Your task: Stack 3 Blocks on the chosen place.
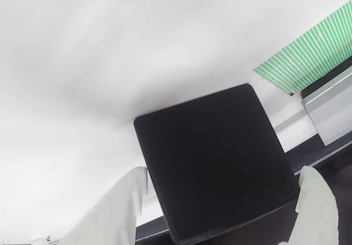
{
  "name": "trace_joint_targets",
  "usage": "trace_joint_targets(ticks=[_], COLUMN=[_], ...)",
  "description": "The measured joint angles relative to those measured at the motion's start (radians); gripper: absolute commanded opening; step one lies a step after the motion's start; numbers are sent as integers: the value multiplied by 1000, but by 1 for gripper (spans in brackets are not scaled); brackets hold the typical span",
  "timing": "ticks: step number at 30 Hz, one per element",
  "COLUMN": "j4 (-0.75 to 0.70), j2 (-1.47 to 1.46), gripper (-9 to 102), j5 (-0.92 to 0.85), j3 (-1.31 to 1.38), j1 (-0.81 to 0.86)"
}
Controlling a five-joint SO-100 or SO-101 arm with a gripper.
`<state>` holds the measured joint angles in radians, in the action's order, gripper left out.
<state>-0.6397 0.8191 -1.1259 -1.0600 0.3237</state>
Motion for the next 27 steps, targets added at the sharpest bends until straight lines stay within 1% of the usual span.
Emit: trace_joint_targets(ticks=[5, 11, 16, 19, 22, 27], j4=[9, 14, 15, 15, 25, 49], j2=[-9, -11, -11, -11, 6, 129], gripper=[28, 28, 23, 22, 23, 23], j5=[0, -5, -6, -6, -6, -3], j3=[0, 6, 6, 6, -31, -150], j1=[2, 8, 11, 11, 11, 11])
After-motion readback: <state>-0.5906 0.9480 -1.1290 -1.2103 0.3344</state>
